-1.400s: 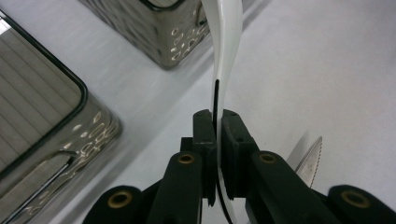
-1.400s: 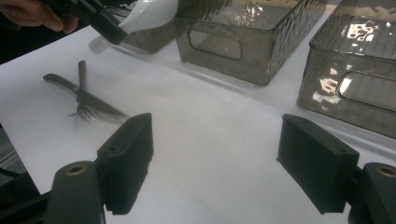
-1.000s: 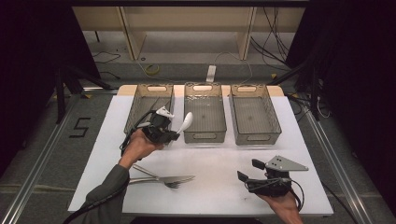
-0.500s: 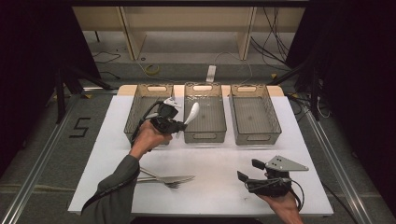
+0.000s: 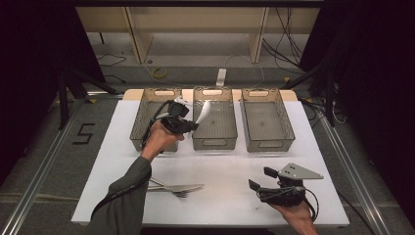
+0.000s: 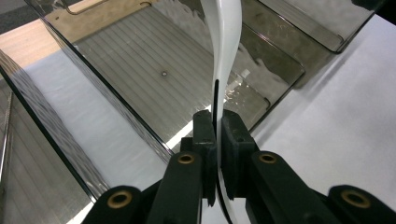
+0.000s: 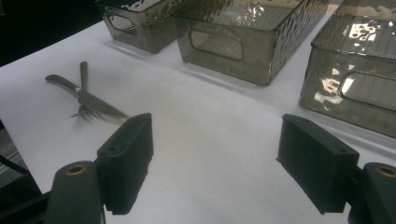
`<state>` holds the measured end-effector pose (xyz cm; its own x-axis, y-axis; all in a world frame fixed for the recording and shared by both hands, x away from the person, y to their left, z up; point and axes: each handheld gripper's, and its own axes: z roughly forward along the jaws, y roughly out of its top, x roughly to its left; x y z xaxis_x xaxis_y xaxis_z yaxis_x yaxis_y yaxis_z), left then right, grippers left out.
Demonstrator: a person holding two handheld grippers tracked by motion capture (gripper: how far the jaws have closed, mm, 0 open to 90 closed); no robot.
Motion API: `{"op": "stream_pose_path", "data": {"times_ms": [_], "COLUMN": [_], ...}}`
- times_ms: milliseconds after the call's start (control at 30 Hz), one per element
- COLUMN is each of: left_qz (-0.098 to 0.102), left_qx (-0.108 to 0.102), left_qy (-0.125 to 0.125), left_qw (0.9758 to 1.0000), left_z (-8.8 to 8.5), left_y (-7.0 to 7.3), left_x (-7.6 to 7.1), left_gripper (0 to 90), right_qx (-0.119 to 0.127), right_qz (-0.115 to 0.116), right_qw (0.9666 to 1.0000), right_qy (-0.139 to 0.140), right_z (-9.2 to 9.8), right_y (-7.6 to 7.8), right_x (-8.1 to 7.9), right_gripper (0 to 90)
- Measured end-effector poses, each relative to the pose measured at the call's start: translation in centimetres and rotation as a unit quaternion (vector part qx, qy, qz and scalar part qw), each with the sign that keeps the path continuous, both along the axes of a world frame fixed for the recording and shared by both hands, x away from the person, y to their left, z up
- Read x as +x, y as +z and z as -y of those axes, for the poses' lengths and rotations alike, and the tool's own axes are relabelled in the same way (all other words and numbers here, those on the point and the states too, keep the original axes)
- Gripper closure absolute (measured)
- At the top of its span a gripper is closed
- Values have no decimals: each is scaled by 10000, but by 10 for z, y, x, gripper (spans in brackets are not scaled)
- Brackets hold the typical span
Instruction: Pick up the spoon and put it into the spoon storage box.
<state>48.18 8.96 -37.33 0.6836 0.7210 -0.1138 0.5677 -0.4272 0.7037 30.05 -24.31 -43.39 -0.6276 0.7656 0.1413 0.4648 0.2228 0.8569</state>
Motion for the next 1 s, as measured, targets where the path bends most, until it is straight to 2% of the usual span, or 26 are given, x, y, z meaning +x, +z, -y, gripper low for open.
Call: {"op": "stream_pose_path", "data": {"times_ms": [233, 400, 733, 1000], "left_qz": [-6, 5, 81, 78], "left_qx": [-171, -155, -210, -234], "left_qy": [87, 141, 163, 203], "left_qw": [9998, 9998, 9996, 9995], "left_z": [3, 8, 19, 25], "left_y": [-3, -4, 2, -1], "left_x": [8, 15, 23, 27], "left_gripper": [851, 851, 851, 851], "right_qx": [10, 17, 21, 17], "right_qz": [-7, -16, 0, 12], "right_qw": [10000, 10000, 10000, 10000], "right_qy": [5, 10, 25, 35], "right_z": [0, 0, 0, 0], "right_y": [0, 0, 0, 0], "right_x": [0, 0, 0, 0], "right_gripper": [274, 273, 274, 274]}}
